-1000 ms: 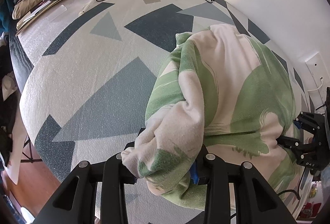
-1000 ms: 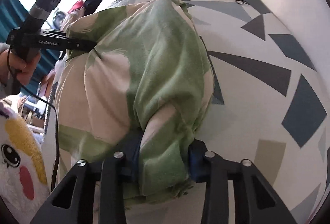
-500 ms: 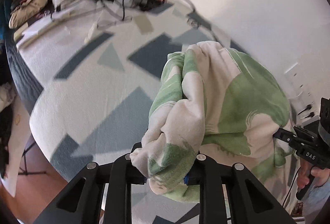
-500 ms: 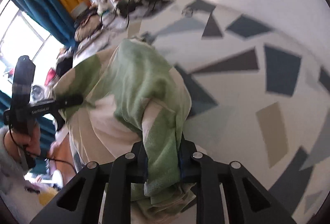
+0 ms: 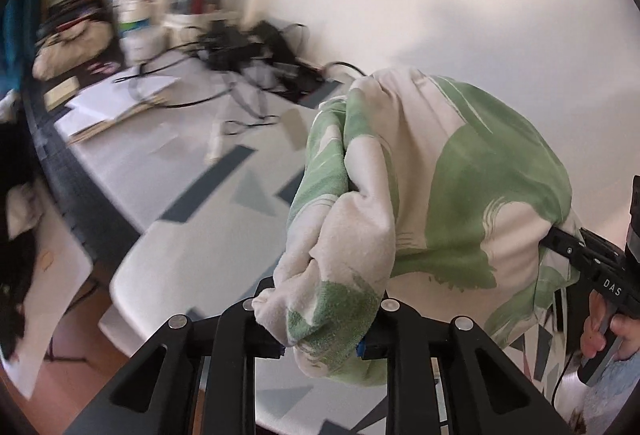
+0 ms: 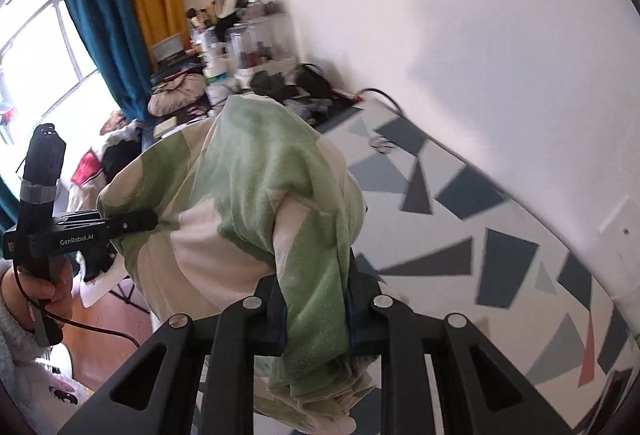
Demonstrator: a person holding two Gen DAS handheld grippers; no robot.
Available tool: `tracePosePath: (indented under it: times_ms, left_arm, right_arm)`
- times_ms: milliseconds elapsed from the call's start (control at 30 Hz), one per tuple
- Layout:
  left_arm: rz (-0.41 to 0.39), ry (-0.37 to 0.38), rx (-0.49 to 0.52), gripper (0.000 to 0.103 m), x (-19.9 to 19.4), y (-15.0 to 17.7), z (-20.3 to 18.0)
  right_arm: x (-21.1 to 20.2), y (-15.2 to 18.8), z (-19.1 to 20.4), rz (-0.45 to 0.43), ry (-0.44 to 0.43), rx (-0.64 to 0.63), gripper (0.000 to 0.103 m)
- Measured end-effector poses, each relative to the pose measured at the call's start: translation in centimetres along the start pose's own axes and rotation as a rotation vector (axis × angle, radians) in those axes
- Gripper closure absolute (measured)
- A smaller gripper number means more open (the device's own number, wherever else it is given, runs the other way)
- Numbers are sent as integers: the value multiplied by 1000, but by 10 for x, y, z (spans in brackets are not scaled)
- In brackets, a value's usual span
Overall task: Fold clothes
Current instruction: 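Lift the folded shirt off the board with both grippers, then carry the folded shirt with both grippers over to the tan armchair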
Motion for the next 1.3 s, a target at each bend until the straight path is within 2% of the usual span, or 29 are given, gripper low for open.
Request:
tracePosePath:
  times_ms: [100, 200, 500, 667, 833, 900, 1100, 1167, 1300]
  left_arm:
    - [-9, -56, -45, 81, -15, 5, 21]
    - [-33, -105, -41, 81, -29, 6, 35]
    - [-44, -110, -115, 81, -52, 6, 88]
    - [-54, -83, -102, 81, -61, -16, 133]
    - [-50, -17, -88, 81, -76, -64, 197]
    - [-51, -22, -81, 81, -87, -83, 224]
    - [-94, -80, -149, 81, -127, -119, 305]
    - [-117, -99, -195, 81, -141, -121, 332]
    - [-175, -203, -309, 81, -177, -107, 392]
  right_arm:
    - [7, -7, 19, -16, -58, -34, 83]
    - [14, -13, 37, -29, -94, -49, 83]
    - [28, -33, 88, -14, -160, -97, 83]
    - [50, -59, 126, -15, -150, -126, 83]
    - [78, -99, 170, -20, -116, -129, 83]
    - [90, -117, 190, -15, -106, -125, 83]
    - [126, -170, 264, -27, -170, -129, 83]
    - [139, -186, 289, -29, -205, -143, 83]
    - [168, -209, 342, -24, -308, -218, 83]
Point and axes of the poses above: each gripper's, at about its wrist camera, not at the fingertips, and x roughly the way its jaws point, z to its left, y to its underside, the point moved 10 cm from there along x, roughly the way its jaws point, and after that the axes turned 13 degrees about -x, right-handed, at the moved point
